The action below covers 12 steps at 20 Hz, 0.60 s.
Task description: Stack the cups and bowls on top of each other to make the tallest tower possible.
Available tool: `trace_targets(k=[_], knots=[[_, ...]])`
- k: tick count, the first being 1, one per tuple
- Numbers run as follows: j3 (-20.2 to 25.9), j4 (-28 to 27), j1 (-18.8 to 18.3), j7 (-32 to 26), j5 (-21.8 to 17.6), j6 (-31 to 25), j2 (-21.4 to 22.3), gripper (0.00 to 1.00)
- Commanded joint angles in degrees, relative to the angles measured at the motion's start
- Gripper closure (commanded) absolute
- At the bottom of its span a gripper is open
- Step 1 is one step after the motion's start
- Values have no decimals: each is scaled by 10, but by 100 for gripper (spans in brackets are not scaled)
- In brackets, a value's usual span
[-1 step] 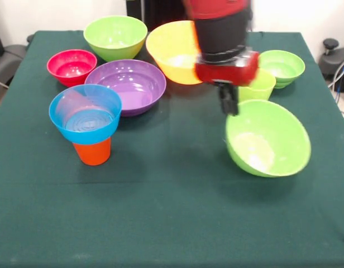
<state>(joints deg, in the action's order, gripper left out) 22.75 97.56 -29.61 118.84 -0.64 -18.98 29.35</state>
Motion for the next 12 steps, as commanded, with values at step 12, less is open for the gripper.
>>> trace_targets(k=[12], knots=[[368, 77, -243, -234, -185, -89, -185, 100]])
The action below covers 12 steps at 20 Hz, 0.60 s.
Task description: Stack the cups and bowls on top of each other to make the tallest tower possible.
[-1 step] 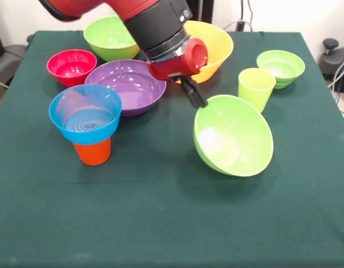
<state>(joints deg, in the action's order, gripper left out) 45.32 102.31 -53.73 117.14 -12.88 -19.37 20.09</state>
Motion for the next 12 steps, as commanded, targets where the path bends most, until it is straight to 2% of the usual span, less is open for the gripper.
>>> trace_targets(k=[1, 6, 12], knots=[[150, 24, -6, -223, -68, -92, -105, 100], [188, 8, -23, -262, -80, -121, -175, 100], [213, 14, -32, -257, -82, -132, -193, 100]])
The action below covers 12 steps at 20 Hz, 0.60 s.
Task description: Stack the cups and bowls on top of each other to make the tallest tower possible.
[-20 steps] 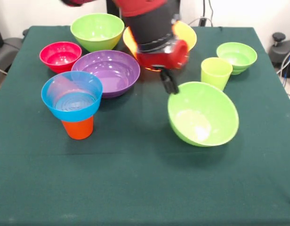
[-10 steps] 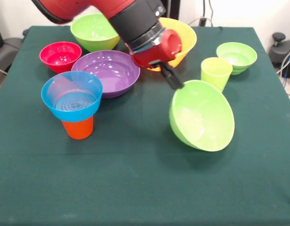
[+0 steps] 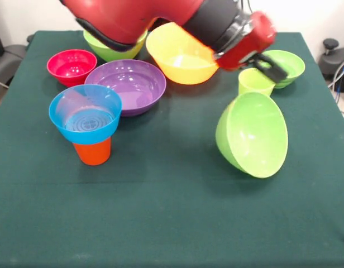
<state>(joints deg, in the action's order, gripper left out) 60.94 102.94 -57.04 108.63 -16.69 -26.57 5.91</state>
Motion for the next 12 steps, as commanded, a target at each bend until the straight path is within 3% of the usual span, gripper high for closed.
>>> trace_targets(k=[1, 12], knots=[[60, 6, -2, -177, -44, -65, -58, 100], [45, -17, -7, -187, -74, -73, -89, 100]])
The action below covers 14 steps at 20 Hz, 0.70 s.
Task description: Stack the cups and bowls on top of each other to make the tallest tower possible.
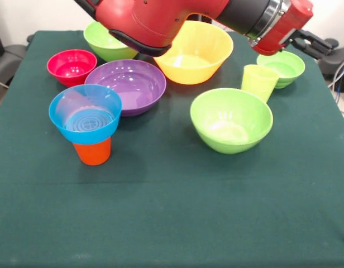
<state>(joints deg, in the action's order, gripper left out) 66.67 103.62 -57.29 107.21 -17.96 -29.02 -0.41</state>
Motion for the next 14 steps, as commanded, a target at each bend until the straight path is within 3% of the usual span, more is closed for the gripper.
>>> trace_targets(k=[1, 3, 7, 10, 14], knots=[[-18, -25, -2, -164, -68, -41, -21, 100], [-32, -28, 5, -139, -83, -22, -7, 100], [-98, -33, 49, -23, -119, 36, 76, 100], [-168, -30, 107, 92, -120, 50, 175, 100], [-283, -33, 202, 203, -104, 44, 297, 100]])
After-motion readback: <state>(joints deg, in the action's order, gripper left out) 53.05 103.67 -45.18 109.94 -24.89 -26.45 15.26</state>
